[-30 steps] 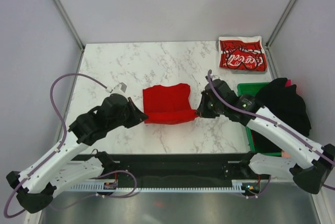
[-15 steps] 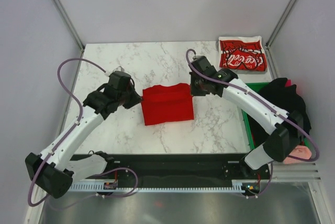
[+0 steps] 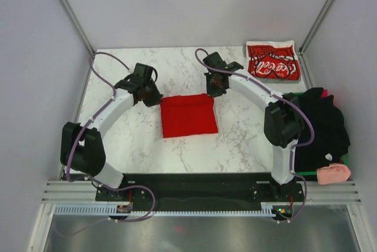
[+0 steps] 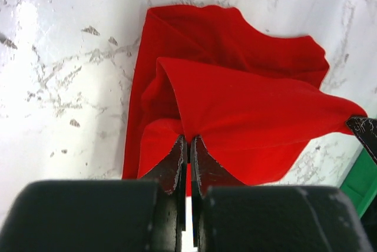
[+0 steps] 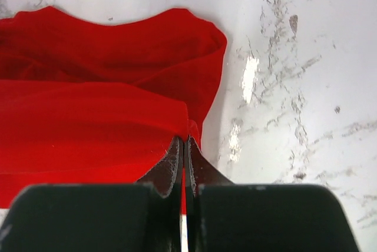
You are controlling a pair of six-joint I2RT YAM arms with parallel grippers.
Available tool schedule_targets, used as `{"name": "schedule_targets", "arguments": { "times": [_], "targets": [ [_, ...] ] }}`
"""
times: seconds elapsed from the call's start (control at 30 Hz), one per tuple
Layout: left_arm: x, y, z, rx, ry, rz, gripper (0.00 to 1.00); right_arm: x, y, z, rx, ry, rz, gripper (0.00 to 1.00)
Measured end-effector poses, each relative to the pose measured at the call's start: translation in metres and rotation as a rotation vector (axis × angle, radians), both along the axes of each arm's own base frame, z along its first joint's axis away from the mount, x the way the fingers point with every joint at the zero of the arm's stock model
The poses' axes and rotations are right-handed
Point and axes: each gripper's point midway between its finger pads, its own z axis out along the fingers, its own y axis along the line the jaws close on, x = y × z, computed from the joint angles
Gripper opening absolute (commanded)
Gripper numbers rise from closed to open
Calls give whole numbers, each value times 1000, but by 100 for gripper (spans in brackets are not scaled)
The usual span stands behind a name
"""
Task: Fold and stack the t-shirts
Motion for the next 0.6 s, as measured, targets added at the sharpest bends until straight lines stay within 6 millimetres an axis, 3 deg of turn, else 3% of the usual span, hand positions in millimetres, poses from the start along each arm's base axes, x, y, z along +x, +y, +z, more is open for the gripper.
{"name": "schedule_targets", "arguments": {
  "times": [0.07,0.1,0.17,0.2,0.27,0.3,0.33,0.37,0.43,0.53,0.6],
  "targets": [
    [12,1,-14,7,29,4,2,8,1,-13,-7,19,3,0],
    [16,1,-19,6,39,5,3,12,1,-19,-10,25,3,18],
    [28,2,-34,10,66,8,16,21,1,-32,-14,43,1,45],
    [33,4,-42,15,82,9,24,26,-1,-36,-18,46,-4,53],
    [48,7,-55,19,113,3,66,41,-5,-46,-20,56,-16,76],
    [58,9,-60,20,124,-4,80,50,-8,-49,-18,59,-26,91],
    [75,9,-63,9,127,-7,92,61,-12,-51,-12,53,-39,96],
    [93,10,-65,0,121,-9,99,71,-17,-51,-9,47,-49,98],
    [126,11,-63,-24,104,-9,100,86,-30,-49,4,34,-73,98],
    [146,20,-46,-30,63,-3,100,92,-50,-37,55,8,-92,98],
    [147,23,-30,-31,34,-3,100,81,-56,-30,111,-2,-76,98]
  ]
}}
